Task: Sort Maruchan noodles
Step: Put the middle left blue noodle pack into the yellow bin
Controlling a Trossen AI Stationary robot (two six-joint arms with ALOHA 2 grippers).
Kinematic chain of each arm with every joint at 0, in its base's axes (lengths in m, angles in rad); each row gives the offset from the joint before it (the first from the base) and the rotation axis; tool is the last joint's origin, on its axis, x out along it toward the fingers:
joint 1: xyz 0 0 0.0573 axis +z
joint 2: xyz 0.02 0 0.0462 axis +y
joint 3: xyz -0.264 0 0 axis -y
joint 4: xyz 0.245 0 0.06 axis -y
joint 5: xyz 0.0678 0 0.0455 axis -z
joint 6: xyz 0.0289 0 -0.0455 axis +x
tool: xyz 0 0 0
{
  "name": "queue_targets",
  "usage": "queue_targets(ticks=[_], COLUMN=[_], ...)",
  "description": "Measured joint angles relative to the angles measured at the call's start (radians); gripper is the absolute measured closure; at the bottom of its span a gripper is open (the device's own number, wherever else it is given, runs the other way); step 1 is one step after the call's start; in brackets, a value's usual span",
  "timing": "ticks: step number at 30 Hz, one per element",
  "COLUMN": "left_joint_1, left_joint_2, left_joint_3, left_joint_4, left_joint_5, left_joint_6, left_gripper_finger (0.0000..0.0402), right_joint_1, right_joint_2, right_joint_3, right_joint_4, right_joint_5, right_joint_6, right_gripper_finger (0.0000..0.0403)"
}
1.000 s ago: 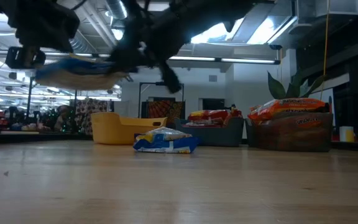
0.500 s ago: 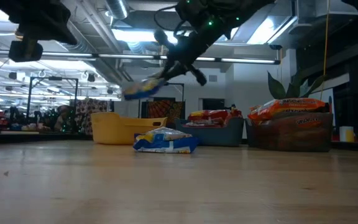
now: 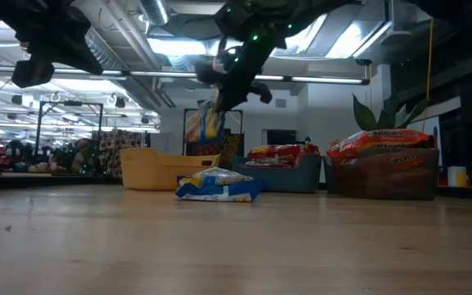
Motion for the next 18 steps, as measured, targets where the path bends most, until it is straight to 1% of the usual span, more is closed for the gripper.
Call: queue_targets(ticks=[3, 6, 11, 18], left_joint_1=[0.0, 0.0, 0.0, 0.0], left_joint_2=[0.0, 0.0, 0.0, 0.0], left_joint_3=[0.0, 0.0, 0.0, 0.0], left_joint_4=[-0.002, -0.002, -0.002, -0.002], left_joint_5=[-0.024, -0.047, -0.065, -0.066], left_joint_6=[0.001, 0.001, 0.006, 0.024], left_gripper_finger=[0.0401, 0.0401, 0.0402, 0.0402], right_joint_1=[0.014, 0.018, 0.017, 0.017], right_joint_2=[0.034, 0.062, 0.092, 0.137], right_joint_3=[0.0, 0.0, 0.0, 0.0], right_joint_4=[0.059, 0.113, 0.155, 0.193], right_joint_5=[0.07, 0.096, 0.124, 0.111], right_joint_6=[-0.037, -0.053, -0.03, -0.006], right_gripper_finger=[0.04, 0.04, 0.04, 0.04])
